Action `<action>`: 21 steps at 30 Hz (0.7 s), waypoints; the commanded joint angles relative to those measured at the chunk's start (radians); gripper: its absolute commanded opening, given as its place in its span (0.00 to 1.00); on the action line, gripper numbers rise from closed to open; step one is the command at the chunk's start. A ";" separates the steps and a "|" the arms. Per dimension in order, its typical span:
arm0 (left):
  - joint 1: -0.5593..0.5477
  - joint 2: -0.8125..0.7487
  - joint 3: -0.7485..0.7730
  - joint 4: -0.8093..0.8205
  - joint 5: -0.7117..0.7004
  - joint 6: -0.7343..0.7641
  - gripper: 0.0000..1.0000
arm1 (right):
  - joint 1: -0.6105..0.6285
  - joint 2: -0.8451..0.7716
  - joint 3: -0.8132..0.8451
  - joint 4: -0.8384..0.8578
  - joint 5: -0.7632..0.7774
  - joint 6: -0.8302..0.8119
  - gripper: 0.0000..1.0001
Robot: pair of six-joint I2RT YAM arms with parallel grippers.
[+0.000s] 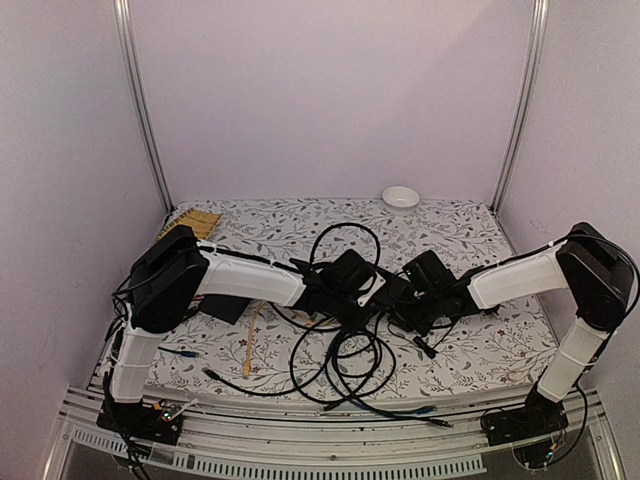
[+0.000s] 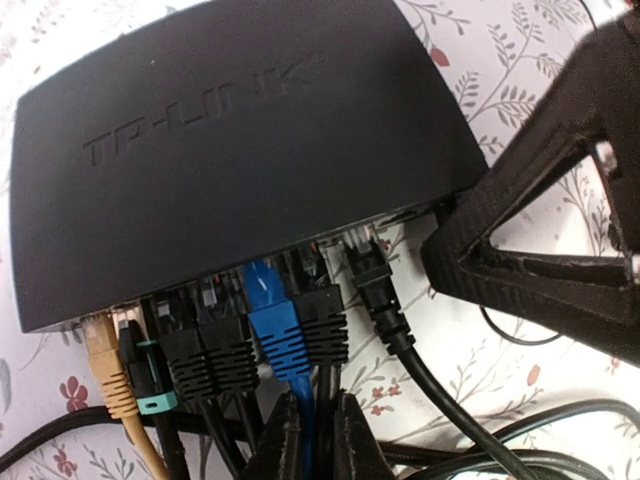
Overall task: Pull the plug from the switch port
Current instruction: Pull the connector from the switch port.
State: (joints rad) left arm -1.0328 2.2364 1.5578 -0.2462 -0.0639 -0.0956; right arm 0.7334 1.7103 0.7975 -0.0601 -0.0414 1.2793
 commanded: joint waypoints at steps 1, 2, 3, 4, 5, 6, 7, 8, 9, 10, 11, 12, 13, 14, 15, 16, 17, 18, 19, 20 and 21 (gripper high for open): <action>0.013 0.031 0.008 -0.090 0.010 0.006 0.01 | 0.017 0.063 -0.004 -0.083 -0.040 -0.012 0.02; 0.014 0.032 0.014 -0.090 0.011 0.008 0.00 | 0.018 0.069 -0.001 -0.083 -0.045 -0.015 0.02; 0.014 0.033 0.021 -0.089 0.012 0.012 0.00 | 0.019 0.072 0.003 -0.083 -0.047 -0.016 0.02; 0.014 0.035 0.027 -0.088 0.012 0.015 0.00 | 0.020 0.077 0.005 -0.081 -0.049 -0.017 0.02; 0.013 0.037 0.034 -0.089 0.013 0.020 0.00 | 0.022 0.080 0.007 -0.081 -0.050 -0.017 0.02; 0.014 0.038 0.040 -0.088 0.015 0.024 0.00 | 0.023 0.083 0.010 -0.081 -0.051 -0.018 0.02; 0.013 0.041 0.045 -0.087 0.019 0.026 0.00 | 0.026 0.085 0.011 -0.081 -0.053 -0.017 0.02; 0.013 0.042 0.050 -0.087 0.022 0.028 0.00 | 0.030 0.088 0.011 -0.081 -0.056 -0.017 0.02; 0.013 0.044 0.053 -0.087 0.030 0.029 0.00 | 0.033 0.091 0.012 -0.081 -0.057 -0.015 0.02; 0.013 0.045 0.057 -0.087 0.034 0.030 0.00 | 0.036 0.094 0.011 -0.081 -0.060 -0.013 0.02; 0.013 0.047 0.060 -0.087 0.038 0.030 0.00 | 0.041 0.097 0.012 -0.080 -0.062 -0.011 0.02; 0.012 0.048 0.062 -0.085 0.041 0.029 0.00 | 0.044 0.100 0.011 -0.077 -0.064 -0.007 0.02; 0.012 0.049 0.065 -0.084 0.044 0.030 0.00 | 0.048 0.106 0.012 -0.074 -0.067 -0.006 0.02; 0.011 0.050 0.066 -0.082 0.047 0.029 0.00 | 0.054 0.112 0.012 -0.071 -0.071 -0.002 0.02; 0.010 0.050 0.068 -0.080 0.050 0.029 0.00 | 0.058 0.117 0.011 -0.066 -0.073 0.001 0.02; 0.010 0.051 0.069 -0.079 0.051 0.029 0.00 | 0.061 0.122 0.012 -0.062 -0.077 0.004 0.02; 0.009 0.053 0.072 -0.079 0.052 0.031 0.00 | 0.067 0.128 0.015 -0.060 -0.081 0.005 0.02; 0.009 0.054 0.075 -0.079 0.054 0.031 0.00 | 0.071 0.135 0.019 -0.060 -0.084 0.007 0.02; 0.008 0.056 0.078 -0.079 0.055 0.032 0.00 | 0.077 0.140 0.020 -0.059 -0.086 0.008 0.02; 0.009 0.057 0.082 -0.079 0.057 0.032 0.00 | 0.080 0.145 0.022 -0.056 -0.089 0.011 0.02; 0.008 0.059 0.086 -0.079 0.059 0.033 0.00 | 0.086 0.152 0.025 -0.054 -0.092 0.013 0.02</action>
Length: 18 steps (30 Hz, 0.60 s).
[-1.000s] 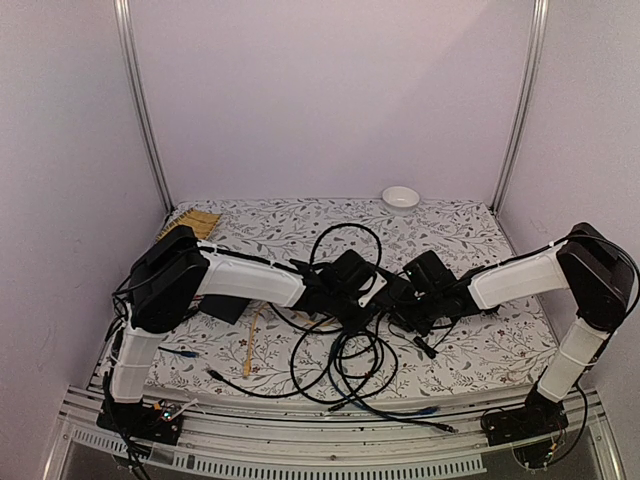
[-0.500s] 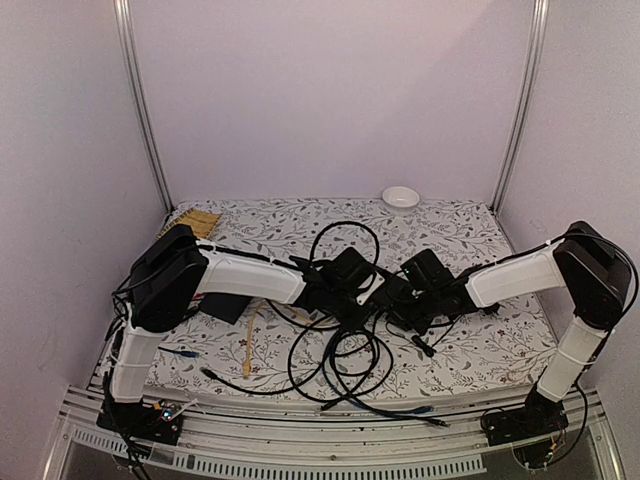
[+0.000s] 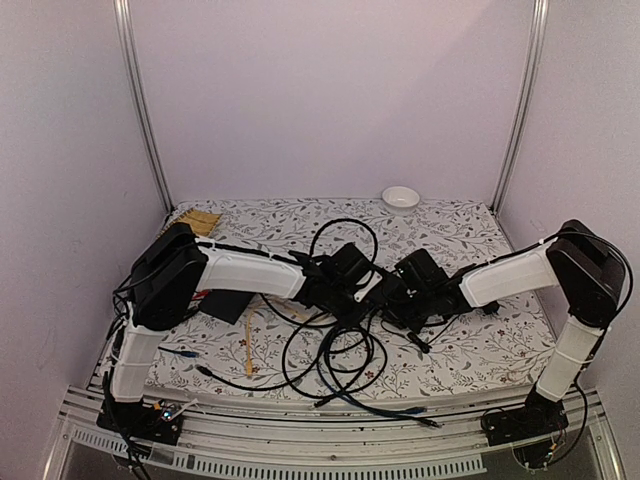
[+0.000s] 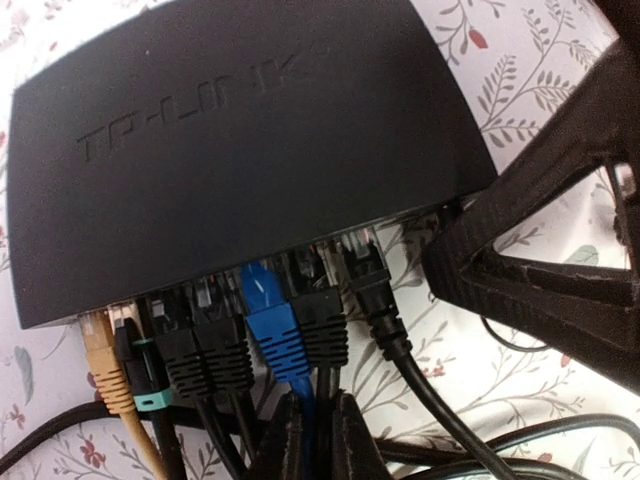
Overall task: Pull the plug from the switch port
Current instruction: Pull the connector from the switch port.
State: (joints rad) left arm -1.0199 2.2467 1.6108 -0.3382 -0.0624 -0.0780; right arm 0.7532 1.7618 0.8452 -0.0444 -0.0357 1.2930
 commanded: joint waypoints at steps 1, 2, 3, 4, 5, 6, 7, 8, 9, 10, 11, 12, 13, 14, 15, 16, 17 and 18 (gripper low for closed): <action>-0.005 0.050 0.037 0.013 0.059 0.017 0.00 | 0.071 0.107 -0.021 -0.068 -0.102 0.002 0.01; -0.005 0.052 0.041 0.012 0.061 0.016 0.00 | 0.078 0.112 -0.019 -0.066 -0.104 0.007 0.02; -0.006 0.055 0.046 0.013 0.063 0.018 0.00 | 0.081 0.117 -0.018 -0.064 -0.109 0.010 0.02; -0.008 0.058 0.049 0.013 0.065 0.020 0.00 | 0.086 0.124 -0.018 -0.061 -0.111 0.013 0.02; -0.009 0.061 0.052 0.013 0.067 0.020 0.00 | 0.091 0.127 -0.018 -0.056 -0.115 0.016 0.02; -0.010 0.063 0.055 0.013 0.068 0.021 0.00 | 0.093 0.132 -0.020 -0.051 -0.122 0.022 0.02; -0.010 0.065 0.058 0.013 0.072 0.022 0.00 | 0.096 0.137 -0.021 -0.042 -0.127 0.028 0.02; -0.010 0.067 0.059 0.013 0.074 0.022 0.00 | 0.100 0.142 -0.023 -0.034 -0.133 0.031 0.02; -0.011 0.069 0.061 0.013 0.073 0.023 0.00 | 0.104 0.146 -0.020 -0.028 -0.138 0.038 0.02; -0.012 0.070 0.063 0.013 0.074 0.022 0.00 | 0.109 0.151 -0.018 -0.024 -0.142 0.041 0.02; -0.012 0.071 0.064 0.014 0.076 0.020 0.00 | 0.113 0.155 -0.015 -0.023 -0.144 0.046 0.02; -0.013 0.070 0.064 0.014 0.076 0.021 0.00 | 0.116 0.158 -0.015 -0.023 -0.145 0.052 0.02; -0.013 0.070 0.064 0.014 0.074 0.023 0.00 | 0.119 0.158 -0.015 -0.024 -0.144 0.054 0.02; -0.012 0.070 0.064 0.014 0.072 0.022 0.00 | 0.120 0.155 -0.020 -0.026 -0.141 0.056 0.02; -0.011 0.070 0.062 0.013 0.067 0.024 0.00 | 0.119 0.149 -0.027 -0.031 -0.132 0.064 0.02; -0.011 0.067 0.058 0.013 0.063 0.023 0.00 | 0.118 0.139 -0.038 -0.034 -0.125 0.070 0.02; -0.012 0.064 0.054 0.013 0.061 0.021 0.00 | 0.116 0.126 -0.050 -0.036 -0.115 0.079 0.02; -0.010 0.060 0.047 0.014 0.058 0.017 0.00 | 0.113 0.110 -0.063 -0.039 -0.104 0.085 0.02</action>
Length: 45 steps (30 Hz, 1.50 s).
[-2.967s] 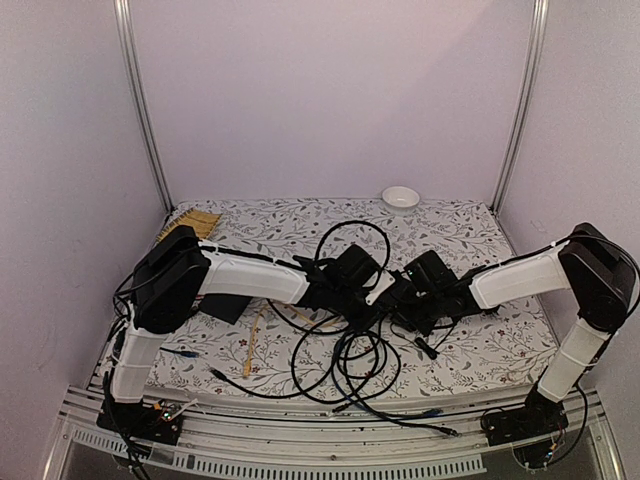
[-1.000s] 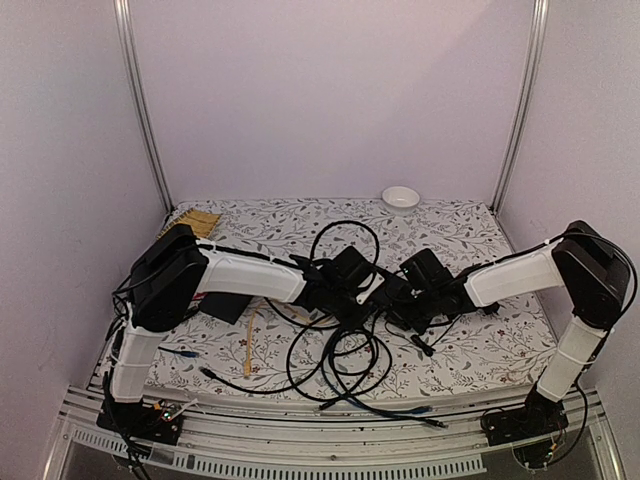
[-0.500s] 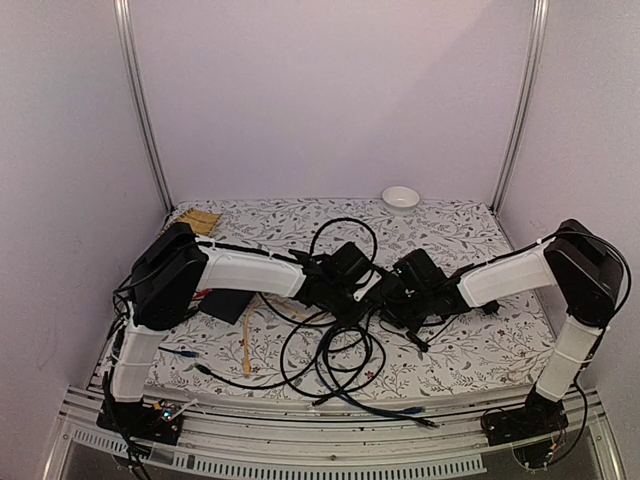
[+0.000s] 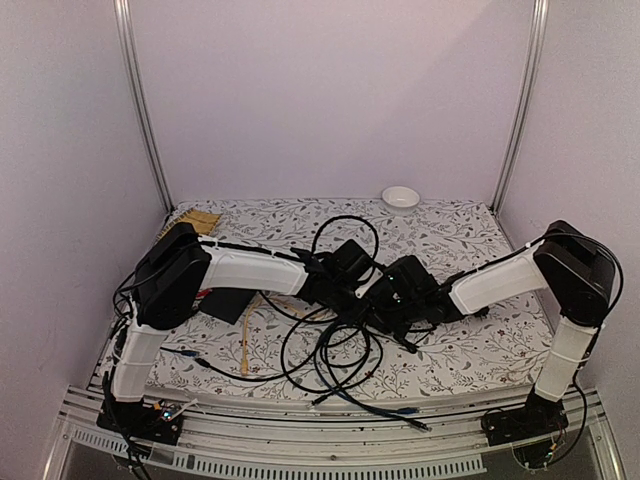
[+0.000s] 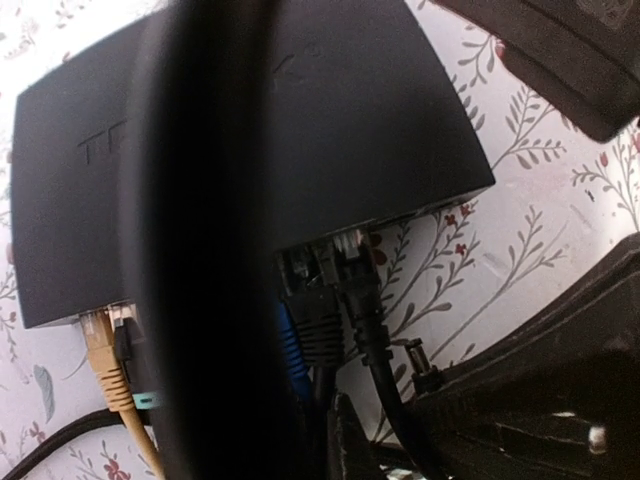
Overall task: Pull the plug from the switch port
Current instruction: Pull the connector from the switch port, then move the connector to the corner of the board.
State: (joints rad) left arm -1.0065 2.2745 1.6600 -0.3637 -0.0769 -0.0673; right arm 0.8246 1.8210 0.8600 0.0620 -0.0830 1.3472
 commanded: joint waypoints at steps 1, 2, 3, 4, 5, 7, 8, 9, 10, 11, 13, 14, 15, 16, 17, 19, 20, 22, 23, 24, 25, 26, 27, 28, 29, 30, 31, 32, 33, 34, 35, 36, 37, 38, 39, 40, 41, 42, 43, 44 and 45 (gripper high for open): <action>-0.023 0.027 -0.009 0.041 0.070 0.001 0.00 | 0.040 0.031 -0.092 -0.151 -0.045 0.040 0.02; -0.021 0.019 -0.017 0.047 0.069 -0.006 0.00 | 0.039 0.011 -0.105 -0.163 -0.032 0.045 0.02; -0.017 0.012 -0.025 0.052 0.069 -0.010 0.00 | 0.039 -0.011 -0.117 -0.178 -0.016 0.052 0.02; -0.016 0.005 -0.032 0.059 0.069 -0.013 0.00 | 0.038 -0.034 -0.130 -0.191 -0.001 0.060 0.02; -0.014 -0.001 -0.036 0.064 0.071 -0.015 0.00 | 0.036 -0.055 -0.149 -0.200 0.010 0.068 0.02; -0.013 -0.007 -0.034 0.065 0.074 -0.020 0.08 | 0.033 -0.100 -0.190 -0.207 0.030 0.087 0.02; -0.013 -0.008 -0.033 0.065 0.077 -0.022 0.12 | 0.033 -0.129 -0.205 -0.210 0.040 0.102 0.02; -0.012 -0.009 -0.033 0.064 0.082 -0.024 0.15 | 0.032 -0.146 -0.216 -0.213 0.050 0.109 0.02; -0.013 -0.009 -0.032 0.065 0.085 -0.026 0.19 | 0.030 -0.161 -0.225 -0.217 0.057 0.115 0.02; -0.013 -0.010 -0.032 0.065 0.086 -0.028 0.22 | 0.027 -0.172 -0.229 -0.221 0.063 0.117 0.02; -0.015 -0.016 -0.034 0.063 0.085 -0.032 0.30 | 0.019 -0.188 -0.236 -0.229 0.072 0.118 0.02; -0.014 -0.019 -0.037 0.063 0.081 -0.032 0.33 | 0.014 -0.194 -0.236 -0.229 0.075 0.116 0.02; -0.014 -0.024 -0.042 0.063 0.078 -0.032 0.35 | 0.008 -0.198 -0.236 -0.231 0.076 0.109 0.02; -0.014 -0.030 -0.045 0.063 0.077 -0.033 0.38 | 0.001 -0.203 -0.236 -0.232 0.077 0.106 0.02; -0.014 -0.036 -0.050 0.063 0.074 -0.034 0.41 | -0.003 -0.212 -0.237 -0.236 0.082 0.102 0.02; -0.014 -0.044 -0.056 0.063 0.073 -0.034 0.45 | -0.015 -0.233 -0.240 -0.249 0.094 0.098 0.02; -0.015 -0.050 -0.058 0.063 0.074 -0.034 0.47 | -0.023 -0.247 -0.242 -0.259 0.103 0.097 0.02; -0.014 -0.057 -0.059 0.063 0.070 -0.035 0.49 | -0.043 -0.282 -0.247 -0.282 0.118 0.090 0.02; -0.014 -0.061 -0.059 0.063 0.071 -0.036 0.49 | -0.055 -0.299 -0.254 -0.291 0.125 0.088 0.02; -0.014 -0.064 -0.059 0.063 0.070 -0.035 0.50 | -0.066 -0.320 -0.261 -0.299 0.134 0.086 0.02; -0.014 -0.067 -0.057 0.062 0.069 -0.037 0.52 | -0.078 -0.339 -0.265 -0.308 0.140 0.082 0.02; -0.014 -0.069 -0.058 0.061 0.068 -0.038 0.53 | -0.092 -0.357 -0.270 -0.316 0.147 0.079 0.02; -0.014 -0.072 -0.057 0.060 0.068 -0.038 0.55 | -0.105 -0.372 -0.272 -0.325 0.152 0.073 0.02; -0.015 -0.074 -0.058 0.060 0.067 -0.040 0.57 | -0.118 -0.381 -0.274 -0.335 0.156 0.069 0.02; -0.015 -0.076 -0.060 0.060 0.064 -0.040 0.58 | -0.129 -0.390 -0.274 -0.342 0.159 0.059 0.02; -0.014 -0.078 -0.062 0.060 0.060 -0.040 0.60 | -0.143 -0.397 -0.276 -0.347 0.162 0.051 0.02; -0.015 -0.081 -0.064 0.059 0.056 -0.040 0.60 | -0.154 -0.409 -0.278 -0.352 0.166 0.046 0.02; -0.014 -0.084 -0.064 0.059 0.051 -0.040 0.61 | -0.167 -0.415 -0.279 -0.355 0.170 0.038 0.02; -0.015 -0.087 -0.065 0.057 0.047 -0.041 0.61 | -0.181 -0.422 -0.280 -0.358 0.173 0.034 0.02; -0.014 -0.092 -0.066 0.056 0.042 -0.041 0.62 | -0.202 -0.426 -0.280 -0.360 0.175 0.029 0.02; -0.015 -0.098 -0.068 0.055 0.037 -0.042 0.61 | -0.217 -0.430 -0.280 -0.360 0.176 0.023 0.02; -0.015 -0.104 -0.070 0.055 0.030 -0.042 0.62 | -0.234 -0.433 -0.278 -0.361 0.177 0.012 0.03; -0.014 -0.115 -0.073 0.055 0.024 -0.042 0.62 | -0.249 -0.436 -0.277 -0.362 0.179 0.002 0.03; -0.015 -0.124 -0.077 0.055 0.014 -0.042 0.62 | -0.265 -0.438 -0.273 -0.365 0.181 -0.004 0.03; -0.015 -0.133 -0.078 0.055 0.008 -0.043 0.62 | -0.281 -0.442 -0.271 -0.368 0.184 -0.013 0.03; -0.015 -0.141 -0.080 0.056 0.003 -0.043 0.62 | -0.294 -0.445 -0.270 -0.371 0.187 -0.017 0.03; -0.015 -0.149 -0.081 0.055 0.001 -0.043 0.62 | -0.307 -0.450 -0.270 -0.374 0.192 -0.020 0.03; -0.015 -0.158 -0.083 0.055 -0.002 -0.044 0.62 | -0.319 -0.453 -0.269 -0.377 0.196 -0.020 0.03; -0.015 -0.168 -0.085 0.055 -0.002 -0.046 0.62 | -0.330 -0.457 -0.269 -0.379 0.202 -0.023 0.03; -0.015 -0.178 -0.087 0.058 -0.002 -0.047 0.62 | -0.339 -0.462 -0.269 -0.381 0.207 -0.023 0.03; -0.014 -0.186 -0.089 0.058 -0.002 -0.048 0.62 | -0.349 -0.464 -0.267 -0.384 0.213 -0.023 0.03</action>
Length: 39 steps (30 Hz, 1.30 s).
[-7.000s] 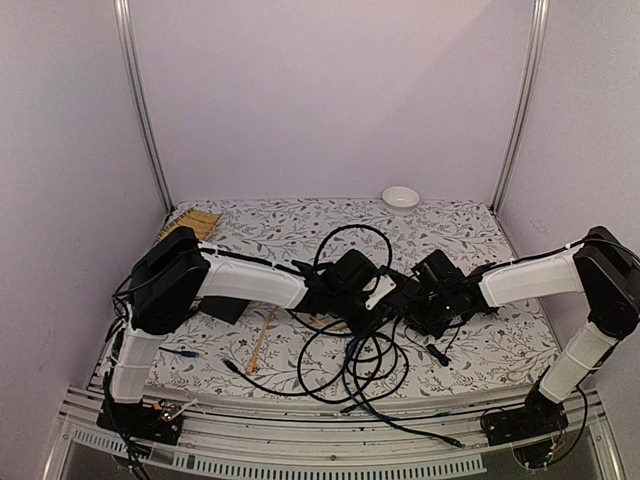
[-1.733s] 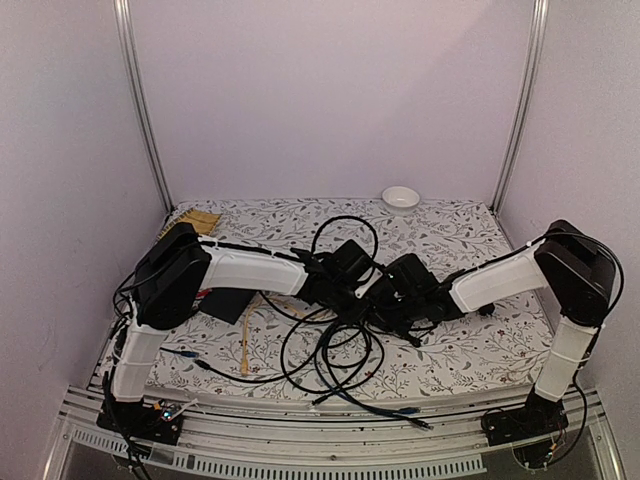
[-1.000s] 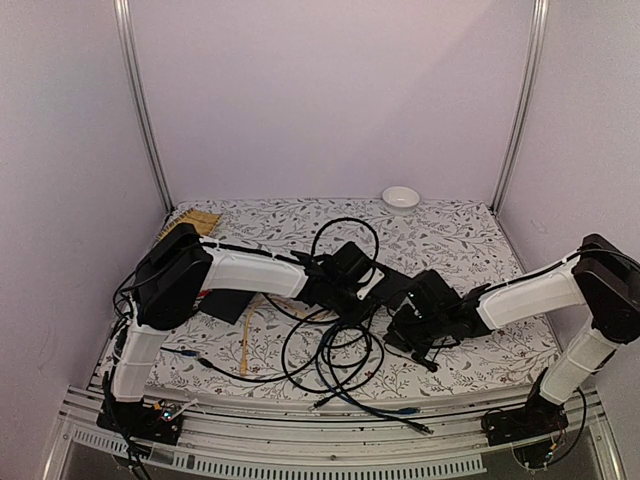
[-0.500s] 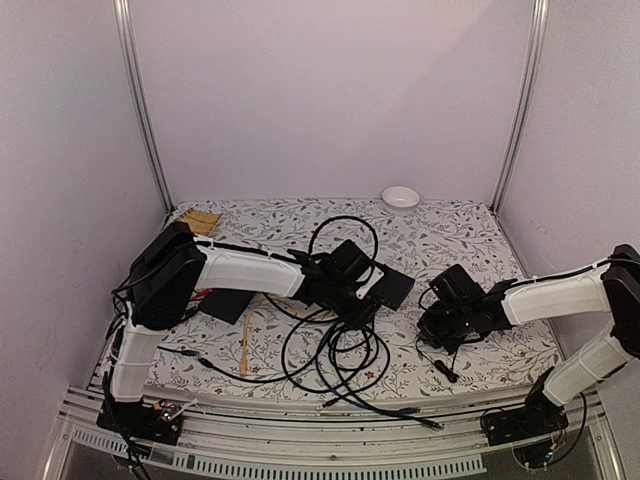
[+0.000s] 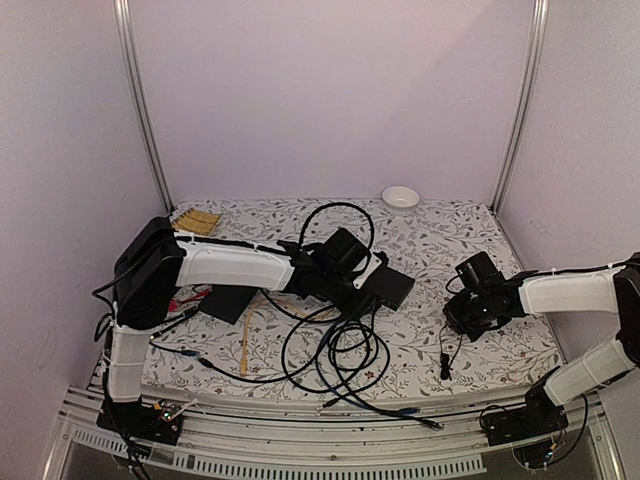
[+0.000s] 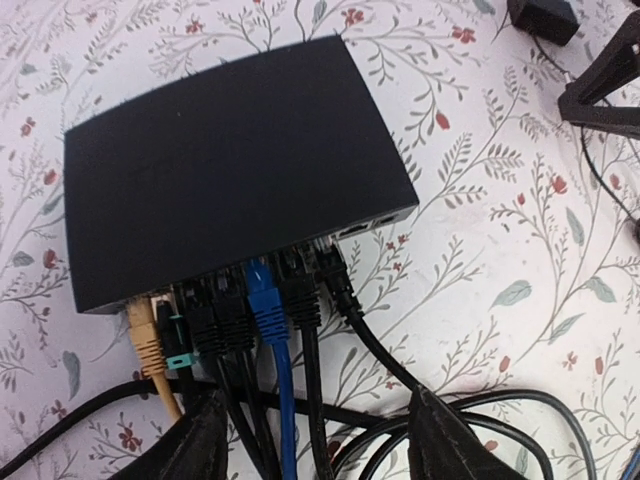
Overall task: Pull the plug from the switch port
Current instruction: Move the connector to the corner of the board.
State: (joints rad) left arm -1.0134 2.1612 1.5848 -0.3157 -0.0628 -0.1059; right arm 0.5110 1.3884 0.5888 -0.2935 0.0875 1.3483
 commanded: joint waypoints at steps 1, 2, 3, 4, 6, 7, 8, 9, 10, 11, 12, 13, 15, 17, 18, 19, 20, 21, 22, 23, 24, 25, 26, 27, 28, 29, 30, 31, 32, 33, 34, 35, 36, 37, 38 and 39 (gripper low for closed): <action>-0.008 -0.081 -0.014 0.010 -0.016 -0.009 0.62 | -0.045 -0.035 0.008 -0.033 0.046 -0.024 0.03; -0.007 -0.089 -0.015 0.010 -0.017 -0.009 0.62 | -0.056 -0.038 0.009 -0.038 0.052 -0.025 0.03; -0.008 -0.098 -0.017 0.010 -0.016 -0.009 0.62 | -0.066 -0.042 0.009 -0.045 0.059 -0.027 0.04; -0.009 -0.108 -0.020 0.010 -0.017 -0.011 0.62 | -0.075 -0.048 0.010 -0.053 0.065 -0.027 0.04; -0.009 -0.127 -0.023 0.010 -0.019 -0.011 0.62 | -0.095 -0.063 0.005 -0.072 0.078 -0.019 0.05; -0.009 -0.136 -0.024 0.010 -0.020 -0.011 0.62 | -0.104 -0.068 0.002 -0.077 0.085 -0.016 0.05; -0.009 -0.147 -0.026 0.010 -0.022 -0.012 0.62 | -0.113 -0.077 -0.002 -0.085 0.090 -0.013 0.05; -0.009 -0.155 -0.028 0.013 -0.022 -0.012 0.61 | -0.124 -0.089 -0.009 -0.090 0.095 -0.010 0.05; -0.009 -0.164 -0.030 0.013 -0.022 -0.012 0.62 | -0.132 -0.098 -0.016 -0.094 0.099 -0.007 0.05; -0.010 -0.172 -0.031 0.015 -0.021 -0.012 0.62 | -0.148 -0.106 -0.022 -0.098 0.101 -0.004 0.05; -0.011 -0.179 -0.032 0.016 -0.021 -0.011 0.62 | -0.159 -0.114 -0.027 -0.100 0.104 -0.003 0.05; -0.011 -0.183 -0.034 0.017 -0.020 -0.011 0.61 | -0.170 -0.122 -0.031 -0.103 0.110 0.001 0.05; -0.011 -0.184 -0.038 0.022 -0.019 -0.008 0.61 | -0.192 -0.132 -0.038 -0.107 0.116 0.004 0.05; -0.011 -0.202 -0.043 0.027 -0.019 -0.009 0.61 | -0.217 -0.132 -0.037 -0.109 0.118 -0.002 0.06; -0.011 -0.220 -0.045 0.027 -0.019 -0.009 0.61 | -0.231 -0.126 -0.032 -0.107 0.119 -0.008 0.06; -0.010 -0.222 -0.047 0.029 -0.018 -0.009 0.62 | -0.245 -0.117 -0.024 -0.107 0.120 -0.020 0.06; -0.011 -0.222 -0.047 0.029 -0.019 -0.009 0.61 | -0.264 -0.097 -0.011 -0.107 0.120 -0.030 0.06; -0.010 -0.222 -0.048 0.029 -0.019 -0.008 0.61 | -0.275 -0.078 0.004 -0.107 0.120 -0.054 0.06; -0.011 -0.222 -0.048 0.030 -0.019 -0.008 0.61 | -0.283 -0.059 0.022 -0.106 0.120 -0.071 0.06; -0.010 -0.221 -0.047 0.032 -0.019 -0.008 0.61 | -0.290 -0.038 0.039 -0.108 0.121 -0.084 0.06; -0.011 -0.222 -0.046 0.032 -0.019 -0.008 0.61 | -0.297 -0.019 0.055 -0.107 0.122 -0.099 0.06; -0.011 -0.220 -0.045 0.033 -0.017 -0.008 0.61 | -0.304 -0.002 0.072 -0.107 0.125 -0.105 0.06; -0.011 -0.220 -0.045 0.033 -0.016 -0.008 0.61 | -0.314 0.015 0.082 -0.106 0.127 -0.111 0.06; -0.010 -0.218 -0.043 0.033 -0.016 -0.007 0.61 | -0.325 0.030 0.092 -0.105 0.125 -0.118 0.06; -0.010 -0.218 -0.043 0.033 -0.016 -0.006 0.61 | -0.333 0.045 0.102 -0.102 0.124 -0.124 0.06; -0.010 -0.217 -0.042 0.035 -0.018 -0.006 0.61 | -0.342 0.059 0.111 -0.098 0.124 -0.129 0.06; -0.009 -0.216 -0.041 0.035 -0.017 -0.005 0.61 | -0.350 0.073 0.123 -0.092 0.124 -0.135 0.06; -0.008 -0.215 -0.040 0.036 -0.018 -0.005 0.61 | -0.358 0.089 0.135 -0.087 0.121 -0.147 0.06; -0.006 -0.213 -0.039 0.036 -0.018 -0.005 0.61 | -0.365 0.106 0.151 -0.085 0.120 -0.155 0.06; -0.005 -0.211 -0.037 0.037 -0.017 -0.005 0.61 | -0.371 0.125 0.169 -0.083 0.119 -0.167 0.06; -0.002 -0.208 -0.034 0.038 -0.014 -0.004 0.61 | -0.379 0.144 0.186 -0.083 0.117 -0.181 0.06; 0.001 -0.206 -0.032 0.038 -0.012 -0.006 0.61 | -0.385 0.165 0.206 -0.082 0.114 -0.189 0.06; 0.002 -0.204 -0.031 0.040 -0.011 -0.006 0.61 | -0.389 0.187 0.225 -0.078 0.113 -0.201 0.06; 0.005 -0.204 -0.031 0.043 -0.008 -0.007 0.61 | -0.391 0.207 0.245 -0.074 0.111 -0.210 0.06; 0.008 -0.204 -0.031 0.046 -0.007 -0.009 0.61 | -0.393 0.231 0.267 -0.073 0.110 -0.228 0.06; 0.012 -0.204 -0.030 0.050 -0.005 -0.010 0.61 | -0.395 0.257 0.291 -0.073 0.109 -0.238 0.06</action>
State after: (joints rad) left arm -1.0134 1.9713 1.5486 -0.2955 -0.0780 -0.1093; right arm 0.1280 1.5745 0.8017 -0.3874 0.1890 1.1774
